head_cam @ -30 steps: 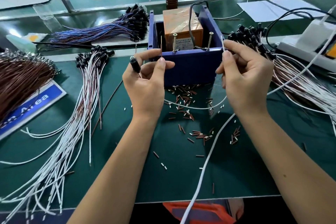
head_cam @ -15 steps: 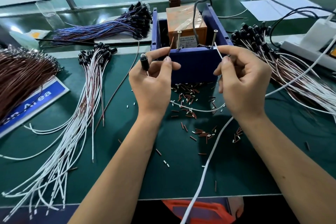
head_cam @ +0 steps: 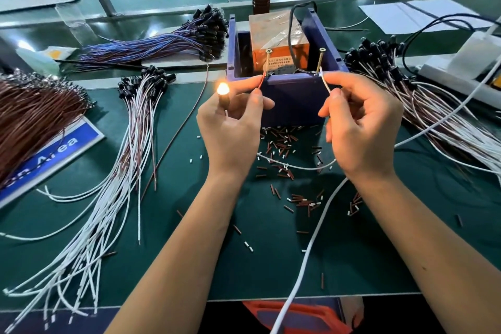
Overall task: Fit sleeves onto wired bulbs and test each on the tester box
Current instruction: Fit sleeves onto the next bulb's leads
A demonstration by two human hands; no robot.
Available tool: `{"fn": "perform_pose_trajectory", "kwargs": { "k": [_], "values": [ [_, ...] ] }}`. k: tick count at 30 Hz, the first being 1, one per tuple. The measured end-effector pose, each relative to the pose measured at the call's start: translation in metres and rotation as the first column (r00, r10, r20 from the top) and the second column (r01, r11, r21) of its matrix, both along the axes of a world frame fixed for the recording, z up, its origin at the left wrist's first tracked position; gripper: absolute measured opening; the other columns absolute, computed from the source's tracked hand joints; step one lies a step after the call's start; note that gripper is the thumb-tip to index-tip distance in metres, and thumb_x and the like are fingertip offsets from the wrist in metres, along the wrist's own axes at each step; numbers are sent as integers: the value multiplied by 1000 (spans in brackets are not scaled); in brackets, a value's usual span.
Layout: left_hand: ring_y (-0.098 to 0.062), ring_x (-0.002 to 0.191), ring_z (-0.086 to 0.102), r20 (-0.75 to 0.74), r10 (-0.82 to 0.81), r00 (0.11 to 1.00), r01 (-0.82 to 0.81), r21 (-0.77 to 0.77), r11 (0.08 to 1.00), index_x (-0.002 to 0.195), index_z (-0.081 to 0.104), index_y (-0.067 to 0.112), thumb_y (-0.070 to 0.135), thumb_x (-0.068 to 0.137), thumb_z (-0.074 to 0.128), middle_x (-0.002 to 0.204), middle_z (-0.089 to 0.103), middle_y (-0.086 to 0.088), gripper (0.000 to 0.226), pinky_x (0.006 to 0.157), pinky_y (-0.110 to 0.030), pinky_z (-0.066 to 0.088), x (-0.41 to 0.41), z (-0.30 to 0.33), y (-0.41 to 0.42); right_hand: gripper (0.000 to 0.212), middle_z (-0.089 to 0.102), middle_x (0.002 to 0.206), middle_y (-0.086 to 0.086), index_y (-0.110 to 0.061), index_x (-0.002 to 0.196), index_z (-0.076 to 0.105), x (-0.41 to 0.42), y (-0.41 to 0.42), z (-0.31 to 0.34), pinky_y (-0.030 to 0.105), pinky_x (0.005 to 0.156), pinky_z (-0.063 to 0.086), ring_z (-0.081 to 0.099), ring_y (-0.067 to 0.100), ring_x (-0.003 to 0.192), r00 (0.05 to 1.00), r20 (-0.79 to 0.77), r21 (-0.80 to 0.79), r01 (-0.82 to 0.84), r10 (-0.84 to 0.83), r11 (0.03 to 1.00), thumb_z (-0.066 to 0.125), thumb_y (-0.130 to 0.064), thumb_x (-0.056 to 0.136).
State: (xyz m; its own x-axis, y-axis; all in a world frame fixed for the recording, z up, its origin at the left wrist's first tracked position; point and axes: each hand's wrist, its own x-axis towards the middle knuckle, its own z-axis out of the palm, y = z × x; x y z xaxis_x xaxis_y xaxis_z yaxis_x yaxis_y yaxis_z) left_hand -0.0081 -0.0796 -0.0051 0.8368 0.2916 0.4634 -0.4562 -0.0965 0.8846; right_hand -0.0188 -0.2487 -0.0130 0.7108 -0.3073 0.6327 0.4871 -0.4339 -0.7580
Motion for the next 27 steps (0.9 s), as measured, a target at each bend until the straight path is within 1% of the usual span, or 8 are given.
{"fn": "perform_pose_trajectory", "kwargs": {
  "k": [8,11,13,18,21,23,25,27],
  "values": [
    [0,56,56,66,-62,996,72,-165,984,107,74,10,8,99,60,84,78,-9,16,62,-23,41,-5,4,-2,22,68,69,0,-15,111,72,-5,-6,12,33,50,47,60,18,49,1000,11,72,22,-23,997,55,-9,99],
    [-6,46,37,81,-126,989,143,-267,953,104,73,2,9,102,53,91,77,-12,22,52,-24,31,-4,17,-14,23,70,71,-1,-15,105,75,-11,-25,27,33,46,48,62,18,45,994,28,51,102,-104,993,54,-8,99],
    [-12,45,27,102,-197,975,219,-319,922,97,71,-1,12,105,46,83,74,-8,29,45,-24,23,-2,30,-29,24,72,72,-3,-19,101,76,-19,-50,42,32,45,47,65,17,46,980,40,32,192,-193,981,54,-11,98],
    [-15,49,43,51,-461,886,443,-386,809,78,68,6,28,114,34,69,64,-11,54,45,-27,28,-2,72,-100,26,76,80,-10,-39,93,77,-44,-136,76,29,52,55,69,13,52,916,-91,11,393,-391,919,53,-30,87],
    [-13,56,52,-90,-574,814,511,-359,781,80,68,4,35,114,31,73,65,-12,59,54,-24,38,-5,86,-153,36,72,86,-20,-42,101,78,-65,-189,87,42,76,63,70,6,74,830,-208,-125,502,-518,856,50,-41,79],
    [-9,59,56,-216,-601,769,540,-282,793,81,68,6,42,113,29,76,66,-9,62,65,-26,44,-7,88,-186,47,72,106,-3,-32,123,70,-76,-206,91,52,93,56,67,22,100,708,-142,-258,648,-692,716,48,-42,82],
    [-13,63,55,-359,-587,725,577,-149,803,79,69,12,53,111,28,76,64,-3,66,75,-32,44,-10,84,-216,52,64,133,12,-39,137,53,-85,-206,94,53,102,47,57,34,126,558,-86,-343,761,-825,550,41,-45,86],
    [-20,63,52,-454,-593,665,624,-98,775,78,67,14,59,107,31,71,59,-3,65,75,-34,43,-12,75,-240,51,49,153,11,-42,140,47,-92,-192,95,53,115,35,42,34,144,579,-66,-450,710,-813,542,39,-43,90]
  ]
}}
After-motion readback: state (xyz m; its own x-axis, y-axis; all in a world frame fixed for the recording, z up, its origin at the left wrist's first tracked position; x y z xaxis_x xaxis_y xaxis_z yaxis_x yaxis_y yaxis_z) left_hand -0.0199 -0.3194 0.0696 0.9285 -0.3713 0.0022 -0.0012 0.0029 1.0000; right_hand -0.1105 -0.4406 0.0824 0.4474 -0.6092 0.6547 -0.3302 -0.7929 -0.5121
